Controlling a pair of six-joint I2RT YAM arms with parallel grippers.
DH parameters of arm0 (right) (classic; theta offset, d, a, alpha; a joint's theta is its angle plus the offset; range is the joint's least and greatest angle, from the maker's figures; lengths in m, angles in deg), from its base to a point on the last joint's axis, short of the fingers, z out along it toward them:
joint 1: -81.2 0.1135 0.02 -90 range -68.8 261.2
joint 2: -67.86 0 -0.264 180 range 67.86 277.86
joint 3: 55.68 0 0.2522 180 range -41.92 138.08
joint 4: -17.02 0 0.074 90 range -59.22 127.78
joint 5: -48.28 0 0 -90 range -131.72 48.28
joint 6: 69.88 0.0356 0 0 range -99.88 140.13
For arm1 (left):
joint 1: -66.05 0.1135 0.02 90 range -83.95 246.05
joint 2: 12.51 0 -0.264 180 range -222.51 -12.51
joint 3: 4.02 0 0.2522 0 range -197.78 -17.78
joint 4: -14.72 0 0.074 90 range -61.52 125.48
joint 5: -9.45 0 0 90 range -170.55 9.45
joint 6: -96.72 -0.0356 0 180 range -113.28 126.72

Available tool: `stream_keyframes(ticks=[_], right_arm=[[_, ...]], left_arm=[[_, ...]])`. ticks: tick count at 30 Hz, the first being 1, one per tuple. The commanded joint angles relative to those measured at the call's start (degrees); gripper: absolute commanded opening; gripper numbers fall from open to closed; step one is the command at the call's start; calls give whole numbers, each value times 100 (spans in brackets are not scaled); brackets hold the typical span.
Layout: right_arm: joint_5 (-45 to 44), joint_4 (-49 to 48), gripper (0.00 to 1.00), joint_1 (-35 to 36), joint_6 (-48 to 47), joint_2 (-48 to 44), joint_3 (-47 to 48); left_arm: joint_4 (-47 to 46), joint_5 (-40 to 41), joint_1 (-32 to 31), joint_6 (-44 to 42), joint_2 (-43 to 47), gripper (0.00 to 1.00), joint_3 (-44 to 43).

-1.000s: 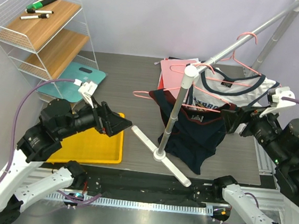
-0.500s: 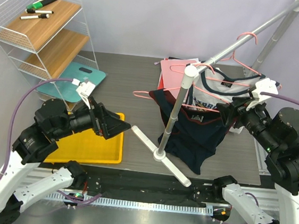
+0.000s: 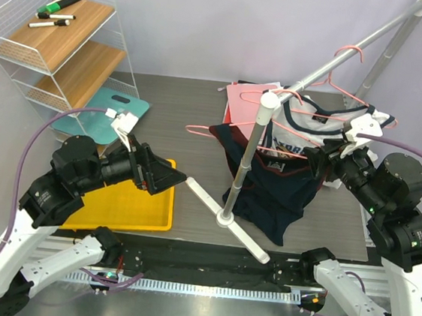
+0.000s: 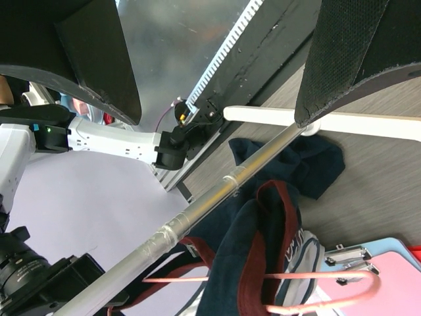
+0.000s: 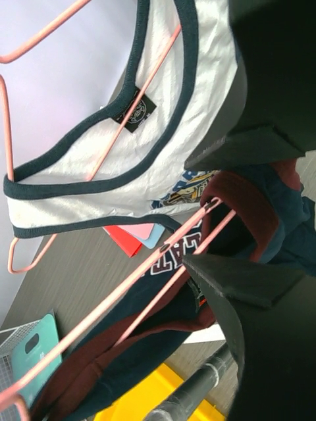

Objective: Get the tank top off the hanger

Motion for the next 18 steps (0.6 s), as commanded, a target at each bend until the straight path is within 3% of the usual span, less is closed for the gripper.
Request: stream_keyframes(ticks=[1, 3, 8, 12, 18], right_arm=[[313, -442, 55, -22, -243, -193, -163], [409, -425, 47, -22, -270, -211, -189], [726, -521, 40, -14, -489, -307, -294], [910, -539, 28, -22, -630, -360, -330], [1174, -504, 31, -22, -665, -422, -435]], left_arm=[[-5, -209, 29, -97, -108, 98, -326], [22, -244, 20, -97, -125, 98, -370], [48, -288, 29, -88, -152, 98, -414], [66, -306, 20, -88, -143, 98, -423], [136, -359, 29, -123, -161, 98, -484]])
